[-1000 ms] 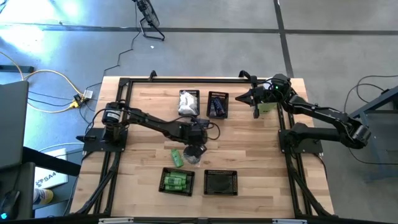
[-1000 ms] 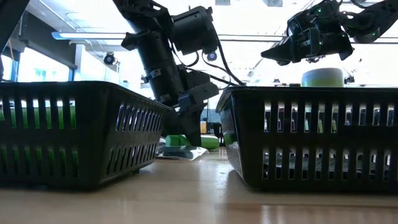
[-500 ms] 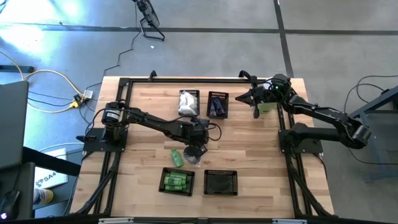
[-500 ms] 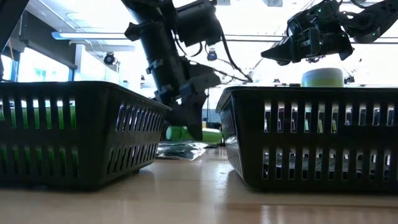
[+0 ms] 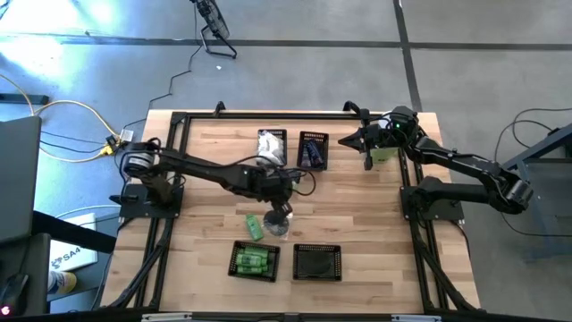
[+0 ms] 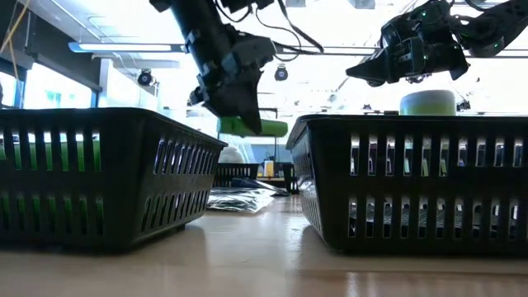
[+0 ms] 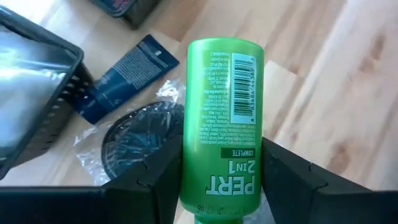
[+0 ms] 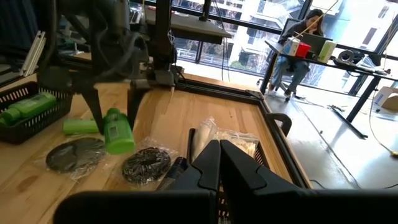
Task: Pick & Place Travel size toiletries
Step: Put the green shampoo into the bottom left black bin
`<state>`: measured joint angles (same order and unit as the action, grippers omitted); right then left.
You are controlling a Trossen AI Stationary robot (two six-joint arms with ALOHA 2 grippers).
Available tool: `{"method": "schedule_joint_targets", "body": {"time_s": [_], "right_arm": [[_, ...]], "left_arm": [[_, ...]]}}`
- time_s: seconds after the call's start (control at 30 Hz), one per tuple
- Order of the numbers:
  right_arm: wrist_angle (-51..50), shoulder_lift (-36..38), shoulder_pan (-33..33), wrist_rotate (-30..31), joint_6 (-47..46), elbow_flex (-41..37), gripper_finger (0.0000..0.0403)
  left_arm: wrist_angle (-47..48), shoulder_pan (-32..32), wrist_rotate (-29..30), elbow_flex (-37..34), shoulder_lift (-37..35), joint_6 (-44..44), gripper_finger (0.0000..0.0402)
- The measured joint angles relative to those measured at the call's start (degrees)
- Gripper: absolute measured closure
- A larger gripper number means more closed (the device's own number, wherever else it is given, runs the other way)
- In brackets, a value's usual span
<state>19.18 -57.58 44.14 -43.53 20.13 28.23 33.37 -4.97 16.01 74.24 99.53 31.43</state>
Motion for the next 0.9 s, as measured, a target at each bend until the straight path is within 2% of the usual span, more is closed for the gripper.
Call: {"method": "schedule_joint_targets", "body": {"time_s": [0.23,0.53,0.7,0.9], "right_arm": [[-0.02,-0.02,0.0,0.07,1.12,0.0,0.0399],[2.71,-0.02,0.0,0.07,-4.66,0.0,0.0399],[6.17,-0.02,0.0,0.07,-9.43,0.0,0.0399],[7.22,-0.02,-0.02,0.03,-14.78,0.0,0.0399]], "left_arm": [[1.48,-2.34,-0.04,0.0,-2.56,-3.75,0.022],[6.38,-9.05,0.3,-0.09,-3.52,-4.61,0.022],[6.27,-14.66,2.72,-0.09,-3.52,-2.53,0.022],[6.24,-21.6,3.66,-0.09,-3.52,4.1,0.022]]}}
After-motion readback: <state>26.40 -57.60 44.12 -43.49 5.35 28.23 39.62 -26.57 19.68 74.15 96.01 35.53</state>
